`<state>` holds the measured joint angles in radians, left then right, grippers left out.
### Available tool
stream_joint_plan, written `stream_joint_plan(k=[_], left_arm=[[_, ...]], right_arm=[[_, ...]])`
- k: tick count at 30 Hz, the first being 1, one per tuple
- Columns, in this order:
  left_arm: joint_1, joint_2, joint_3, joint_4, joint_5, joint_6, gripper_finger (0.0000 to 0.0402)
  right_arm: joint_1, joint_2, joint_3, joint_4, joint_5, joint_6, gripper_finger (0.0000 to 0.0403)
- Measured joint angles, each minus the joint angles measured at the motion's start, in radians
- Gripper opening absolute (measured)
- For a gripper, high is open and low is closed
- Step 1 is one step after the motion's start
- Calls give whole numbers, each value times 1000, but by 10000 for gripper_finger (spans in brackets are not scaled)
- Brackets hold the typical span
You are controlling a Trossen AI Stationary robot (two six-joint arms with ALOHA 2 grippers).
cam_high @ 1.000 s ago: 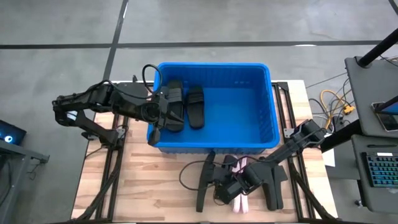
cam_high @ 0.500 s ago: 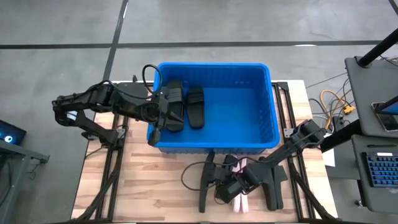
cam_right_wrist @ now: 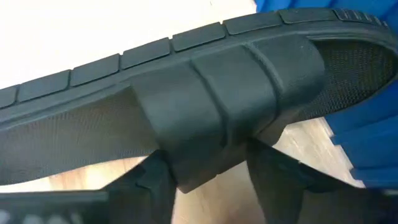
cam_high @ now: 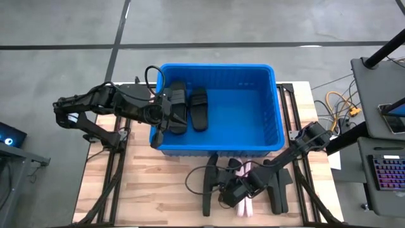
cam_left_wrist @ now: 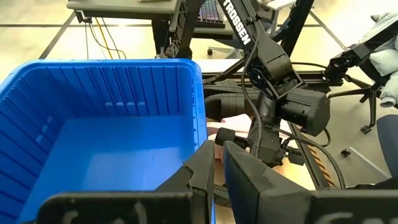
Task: Pick and place slides into bin
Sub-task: Put the black slide into the blue bin
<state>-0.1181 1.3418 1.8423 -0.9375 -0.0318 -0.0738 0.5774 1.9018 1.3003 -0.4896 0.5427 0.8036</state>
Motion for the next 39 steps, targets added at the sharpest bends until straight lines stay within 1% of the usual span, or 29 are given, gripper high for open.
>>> stream_joint_plan(k=[7,9,11,14,16,21,27,32,35,39], left_arm=[[0,0,0,0,0,0,20],[0,0,0,0,0,0,20],[0,0,0,0,0,0,20],[0,0,0,1,0,1,20],[0,0,0,1,0,1,20],[0,0,0,2,0,1,20],[0,-2,0,-7,0,1,20],[0,-18,0,-64,0,-28,20],[-1,-35,-1,-91,1,-67,20],[-3,-69,-1,-106,0,-88,20]], right_arm=[[2,-4,19,-8,-37,-18,43],[-2,-5,37,-6,-47,-48,19],[-4,-7,64,2,-83,-92,15],[-19,-18,112,-15,-205,-147,14],[-24,-25,148,-38,-244,-167,14],[-30,-56,233,-87,-201,-235,13],[-56,-94,278,-90,-196,-263,13],[-78,-115,335,-114,-162,-285,12],[-88,-127,398,-166,-107,-313,12],[-103,-133,516,-320,2,-342,12]])
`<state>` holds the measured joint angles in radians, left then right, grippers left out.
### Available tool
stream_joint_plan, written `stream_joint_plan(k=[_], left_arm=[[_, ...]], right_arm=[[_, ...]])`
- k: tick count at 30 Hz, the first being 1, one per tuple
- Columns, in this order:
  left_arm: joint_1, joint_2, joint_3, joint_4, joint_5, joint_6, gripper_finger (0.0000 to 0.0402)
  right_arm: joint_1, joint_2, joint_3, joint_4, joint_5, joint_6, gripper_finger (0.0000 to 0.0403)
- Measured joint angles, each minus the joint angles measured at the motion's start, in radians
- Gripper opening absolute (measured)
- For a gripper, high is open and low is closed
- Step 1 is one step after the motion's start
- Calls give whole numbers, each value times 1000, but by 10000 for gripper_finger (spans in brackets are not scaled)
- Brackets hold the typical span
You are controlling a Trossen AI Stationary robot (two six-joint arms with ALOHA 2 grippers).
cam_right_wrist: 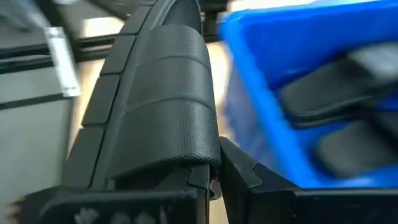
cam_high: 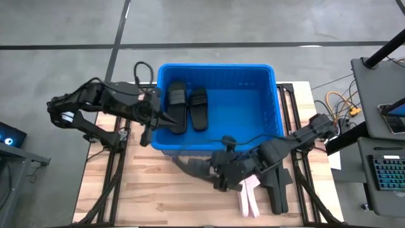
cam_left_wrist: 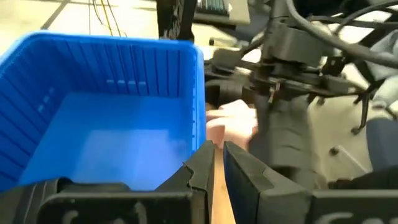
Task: Pick and place slides into bin
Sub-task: Put the black slide into the blue bin
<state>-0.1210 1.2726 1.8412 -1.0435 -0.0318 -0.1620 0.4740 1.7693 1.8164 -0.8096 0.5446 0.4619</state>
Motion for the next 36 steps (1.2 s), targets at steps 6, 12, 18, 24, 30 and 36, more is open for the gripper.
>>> stream_joint_plan(k=[6,12,18,24,30,36], left_arm=[[0,-40,0,2,-27,-41,20],[0,-31,-2,3,-29,-35,20],[1,-15,-10,22,-27,98,20],[1,21,-11,45,-26,251,46],[1,47,-11,102,-85,301,141],[1,57,-12,164,-152,342,241]], right_arm=[[-36,-1,193,-241,167,-3,12],[-59,-2,318,-394,274,-97,12],[-66,-3,403,-411,215,-211,12],[-67,-25,466,-410,155,-236,12],[-67,-35,529,-413,76,-280,12],[-67,-41,536,-419,42,-289,12]])
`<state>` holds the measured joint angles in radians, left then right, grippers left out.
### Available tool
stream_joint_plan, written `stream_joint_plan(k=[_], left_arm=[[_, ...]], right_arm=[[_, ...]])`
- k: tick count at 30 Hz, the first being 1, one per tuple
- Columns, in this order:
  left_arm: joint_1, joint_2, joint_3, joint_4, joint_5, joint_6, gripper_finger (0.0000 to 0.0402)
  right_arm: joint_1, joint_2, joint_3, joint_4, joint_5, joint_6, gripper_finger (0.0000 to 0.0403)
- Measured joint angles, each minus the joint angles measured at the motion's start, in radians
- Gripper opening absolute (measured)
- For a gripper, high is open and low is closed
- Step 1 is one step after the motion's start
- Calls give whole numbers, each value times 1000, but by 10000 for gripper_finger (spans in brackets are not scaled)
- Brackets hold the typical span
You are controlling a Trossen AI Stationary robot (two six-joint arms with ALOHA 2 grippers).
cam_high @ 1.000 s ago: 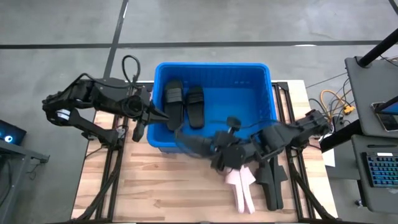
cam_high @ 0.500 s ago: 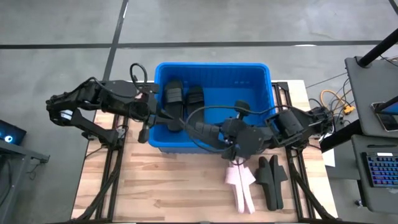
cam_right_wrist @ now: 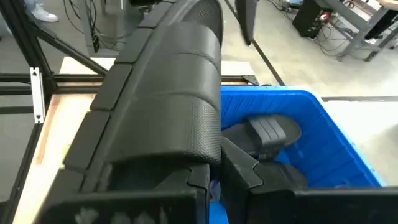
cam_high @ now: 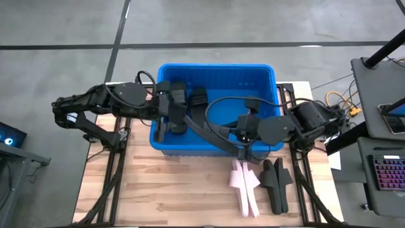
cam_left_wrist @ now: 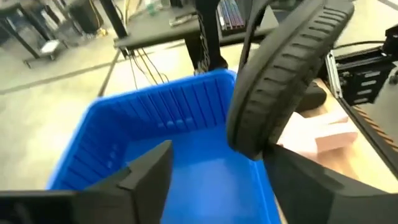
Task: Pick and place slides into bin
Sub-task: Put the black slide into the blue bin
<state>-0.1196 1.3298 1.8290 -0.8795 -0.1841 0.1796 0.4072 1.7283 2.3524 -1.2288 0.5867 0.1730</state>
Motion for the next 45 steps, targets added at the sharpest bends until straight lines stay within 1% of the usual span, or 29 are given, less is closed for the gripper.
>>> stream_joint_plan(k=[2,4,6,8,15,17,19,25,32,34,36,38,40,44,45], left_arm=[[0,9,0,27,17,32,261],[-1,11,-1,46,68,57,271],[-2,24,-1,62,140,69,272],[-3,30,-1,67,170,71,267],[-2,61,-1,107,209,73,229],[-2,64,1,154,209,68,221],[0,66,-1,131,206,62,215],[-2,64,2,151,236,62,212],[0,74,0,142,229,68,211],[1,77,0,143,229,92,207],[2,79,0,144,227,121,192],[2,89,-2,169,228,134,164],[2,92,-1,202,228,166,125],[0,91,-1,248,238,222,32],[1,91,-1,251,239,233,26]], right_arm=[[-1,-2,1,0,-2,-19,12],[-1,-4,2,-1,-10,-36,12],[-3,-5,2,3,-10,-41,12],[-6,-5,2,4,-10,-43,12],[-27,-11,2,-12,-16,-57,12],[-35,-12,3,-13,-14,-55,12],[-42,-7,-2,-43,-14,-54,12],[-63,-22,1,-53,-14,-62,12],[-68,-15,-2,-28,-14,-69,12],[-68,-20,-1,-15,-14,-69,12],[-68,-21,0,-6,-14,-69,12],[-68,-18,0,3,-14,-69,12],[-68,-16,0,22,-13,-69,12],[-69,-19,0,67,-7,-70,12],[-68,-20,0,71,-6,-70,12]])
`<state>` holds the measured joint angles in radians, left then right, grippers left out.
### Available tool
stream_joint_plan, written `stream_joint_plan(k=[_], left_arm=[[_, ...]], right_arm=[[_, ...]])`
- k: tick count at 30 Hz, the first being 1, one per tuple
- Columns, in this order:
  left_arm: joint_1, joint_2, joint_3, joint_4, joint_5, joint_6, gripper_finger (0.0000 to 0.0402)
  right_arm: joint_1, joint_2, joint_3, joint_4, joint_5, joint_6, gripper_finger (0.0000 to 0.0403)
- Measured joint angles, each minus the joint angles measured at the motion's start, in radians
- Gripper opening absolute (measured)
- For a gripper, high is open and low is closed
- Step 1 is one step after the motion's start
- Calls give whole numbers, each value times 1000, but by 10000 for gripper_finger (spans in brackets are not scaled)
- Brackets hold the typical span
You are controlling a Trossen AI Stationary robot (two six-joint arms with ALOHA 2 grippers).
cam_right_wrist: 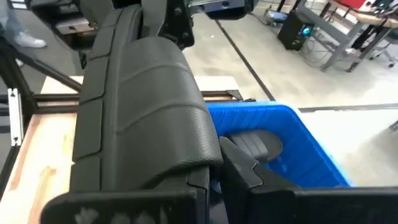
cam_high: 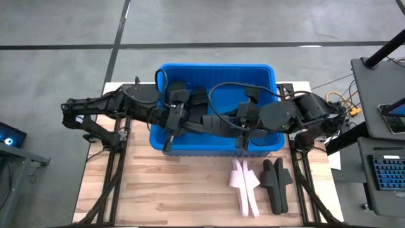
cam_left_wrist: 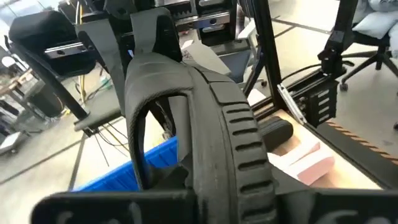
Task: Pick and place slides into bin
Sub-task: Put the black slide into the blue bin
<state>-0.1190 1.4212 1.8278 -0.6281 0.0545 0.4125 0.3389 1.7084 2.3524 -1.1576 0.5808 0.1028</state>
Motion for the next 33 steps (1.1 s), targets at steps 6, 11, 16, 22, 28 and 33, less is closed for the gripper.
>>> stream_joint_plan(k=[6,11,16,22,28,33], left_arm=[[-4,-19,0,-13,30,15,32],[-10,-78,-3,-25,148,33,27],[-10,-140,-4,-37,295,87,27],[-12,-169,-22,-39,442,215,27],[-10,-197,-86,29,566,307,27],[3,-194,-152,109,574,308,27]], right_arm=[[4,-6,3,55,-33,-30,34],[6,-52,3,87,-43,-27,94],[13,-97,5,207,-103,-45,152],[19,-92,4,366,-448,-192,196],[41,-62,2,390,-426,-281,205],[40,7,0,393,-418,-315,205]])
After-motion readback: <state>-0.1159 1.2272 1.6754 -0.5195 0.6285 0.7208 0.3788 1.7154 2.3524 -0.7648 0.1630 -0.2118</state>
